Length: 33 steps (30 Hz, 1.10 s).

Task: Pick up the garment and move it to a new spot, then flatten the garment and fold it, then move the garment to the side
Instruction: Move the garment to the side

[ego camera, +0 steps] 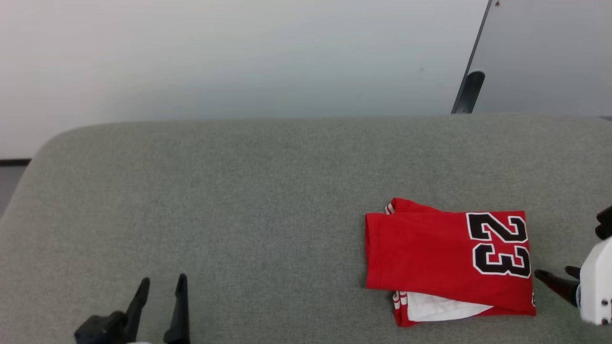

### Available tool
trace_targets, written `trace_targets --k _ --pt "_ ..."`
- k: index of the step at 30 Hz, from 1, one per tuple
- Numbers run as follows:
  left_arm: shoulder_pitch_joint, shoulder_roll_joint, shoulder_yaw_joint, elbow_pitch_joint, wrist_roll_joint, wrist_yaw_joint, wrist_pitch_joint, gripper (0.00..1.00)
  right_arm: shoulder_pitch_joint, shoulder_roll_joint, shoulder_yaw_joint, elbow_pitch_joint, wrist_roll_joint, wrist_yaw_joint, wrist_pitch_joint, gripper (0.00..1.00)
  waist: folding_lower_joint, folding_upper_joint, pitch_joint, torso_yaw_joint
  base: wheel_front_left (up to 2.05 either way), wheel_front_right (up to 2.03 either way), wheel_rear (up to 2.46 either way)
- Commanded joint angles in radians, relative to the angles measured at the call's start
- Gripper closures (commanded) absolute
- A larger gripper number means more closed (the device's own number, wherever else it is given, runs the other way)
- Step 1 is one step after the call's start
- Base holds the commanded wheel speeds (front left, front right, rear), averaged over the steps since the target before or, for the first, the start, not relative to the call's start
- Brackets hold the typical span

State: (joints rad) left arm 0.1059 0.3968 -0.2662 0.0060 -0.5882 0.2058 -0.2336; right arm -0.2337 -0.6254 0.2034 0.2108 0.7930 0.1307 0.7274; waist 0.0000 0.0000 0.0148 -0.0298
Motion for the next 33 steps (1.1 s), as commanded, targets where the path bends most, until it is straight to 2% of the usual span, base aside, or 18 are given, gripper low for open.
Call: trace_targets --k 1,4,9,15,24,25,27,28,33 --pt "-0.019 -0.005 -0.005 0.002 0.008 -0.007 -0.003 0.00 -0.035 -0.004 -0.002 0.016 -0.001 0.000 0.037 0.00 0.0000 0.0000 0.035 0.013 0.00 0.00 0.00" --pt "-0.047 -0.009 -0.013 0.010 0.012 -0.014 -0.005 0.00 -0.096 0.007 -0.002 0.056 -0.026 0.000 0.110 0.00 0.0000 0.0000 0.069 0.027 0.00 0.00 0.00" --pt "-0.097 -0.020 -0.026 0.024 0.020 -0.024 -0.006 0.00 -0.172 0.032 -0.003 0.126 -0.048 0.000 0.149 0.00 0.0000 0.0000 0.125 0.055 0.00 0.00 0.00" --pt "-0.154 -0.041 -0.041 0.047 0.029 -0.036 -0.013 0.00 -0.198 0.064 0.007 0.212 -0.044 0.000 0.110 0.00 0.0000 0.0000 0.184 0.082 0.00 0.00 0.00" --pt "-0.216 -0.073 -0.050 0.089 0.042 -0.057 -0.023 0.00 -0.195 0.086 0.076 0.313 -0.040 -0.001 0.056 0.00 0.0000 0.0000 0.238 0.096 0.00 0.00 0.00" --pt "-0.219 -0.074 -0.049 0.094 0.043 -0.059 -0.023 0.00 -0.199 0.088 0.085 0.315 -0.034 -0.001 0.048 0.17 0.0000 0.0000 0.239 0.095 0.00 0.00 0.00" --pt "-0.226 -0.077 -0.046 0.102 0.045 -0.064 -0.026 0.00 -0.203 0.094 0.096 0.318 -0.023 0.000 0.026 0.85 0.0000 0.0000 0.237 0.091 0.00 0.00 0.00" --pt "-0.228 -0.079 -0.045 0.106 0.045 -0.067 -0.027 0.00 -0.207 0.096 0.102 0.319 -0.020 0.000 0.014 1.00 0.0000 0.0000 0.234 0.089 0.00 0.00 0.00" --pt "-0.226 -0.087 -0.043 0.120 0.046 -0.079 -0.029 0.00 -0.213 0.088 0.113 0.323 0.016 0.000 -0.039 1.00 0.0000 0.0000 0.219 0.069 0.00 0.00 0.00"
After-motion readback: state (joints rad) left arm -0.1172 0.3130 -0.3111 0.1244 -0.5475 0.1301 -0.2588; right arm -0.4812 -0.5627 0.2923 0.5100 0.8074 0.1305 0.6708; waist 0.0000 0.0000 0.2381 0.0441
